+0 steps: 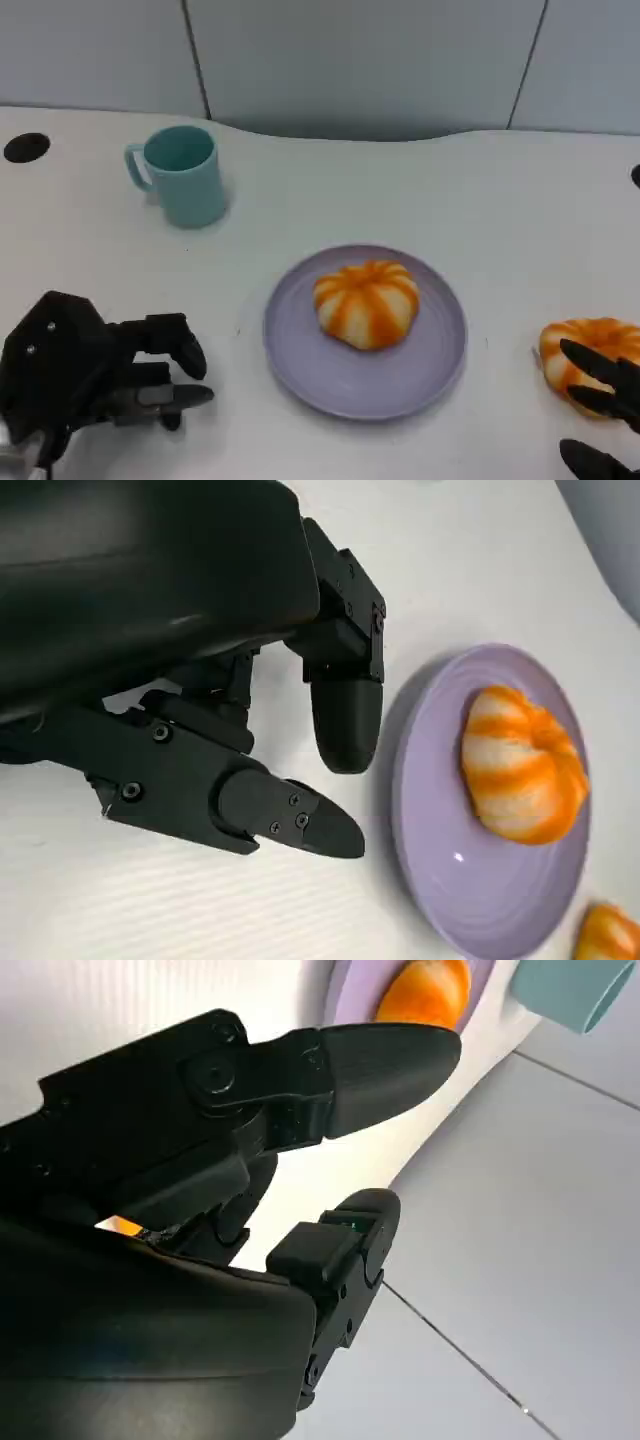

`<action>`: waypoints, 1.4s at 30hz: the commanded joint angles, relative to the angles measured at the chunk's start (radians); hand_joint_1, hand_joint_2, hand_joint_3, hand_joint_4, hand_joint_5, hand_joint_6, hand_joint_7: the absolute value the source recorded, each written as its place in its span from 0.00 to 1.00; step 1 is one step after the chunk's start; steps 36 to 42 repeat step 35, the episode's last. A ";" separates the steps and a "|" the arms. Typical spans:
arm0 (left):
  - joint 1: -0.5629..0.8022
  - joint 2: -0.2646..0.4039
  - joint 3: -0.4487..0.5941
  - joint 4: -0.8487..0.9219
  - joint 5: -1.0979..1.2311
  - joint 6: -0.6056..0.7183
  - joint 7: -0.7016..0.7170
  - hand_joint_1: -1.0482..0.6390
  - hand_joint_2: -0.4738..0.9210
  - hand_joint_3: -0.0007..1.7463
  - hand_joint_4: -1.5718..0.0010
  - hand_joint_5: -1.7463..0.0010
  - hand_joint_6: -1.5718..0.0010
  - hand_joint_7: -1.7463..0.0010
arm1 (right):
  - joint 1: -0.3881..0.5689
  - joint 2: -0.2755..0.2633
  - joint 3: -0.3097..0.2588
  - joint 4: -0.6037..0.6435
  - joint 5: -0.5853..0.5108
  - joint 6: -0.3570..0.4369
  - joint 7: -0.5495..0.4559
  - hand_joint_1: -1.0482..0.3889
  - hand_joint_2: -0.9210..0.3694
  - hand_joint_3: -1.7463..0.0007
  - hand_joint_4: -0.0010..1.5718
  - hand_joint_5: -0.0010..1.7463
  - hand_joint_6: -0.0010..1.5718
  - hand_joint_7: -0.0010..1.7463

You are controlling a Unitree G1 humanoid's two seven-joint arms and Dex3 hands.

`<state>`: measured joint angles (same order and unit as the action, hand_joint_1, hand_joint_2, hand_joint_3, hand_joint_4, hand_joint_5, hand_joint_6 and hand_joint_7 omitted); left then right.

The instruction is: Grasp the bread from the table and place it into the plate.

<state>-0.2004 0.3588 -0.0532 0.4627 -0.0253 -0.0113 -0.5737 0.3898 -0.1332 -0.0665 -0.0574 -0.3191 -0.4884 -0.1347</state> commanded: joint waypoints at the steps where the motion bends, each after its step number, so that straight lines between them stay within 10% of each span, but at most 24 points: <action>1: 0.031 0.012 0.003 -0.027 0.019 0.068 0.037 0.36 1.00 0.02 0.59 0.00 0.65 0.00 | 0.001 -0.017 -0.015 -0.004 0.013 -0.002 -0.002 0.50 0.00 0.82 0.56 0.06 0.42 0.00; 42: 0.064 0.011 0.007 -0.065 0.000 0.035 0.033 0.45 0.98 0.01 0.53 0.00 0.61 0.00 | -0.015 -0.028 -0.026 0.026 0.015 -0.021 -0.003 0.50 0.00 0.81 0.56 0.06 0.42 0.00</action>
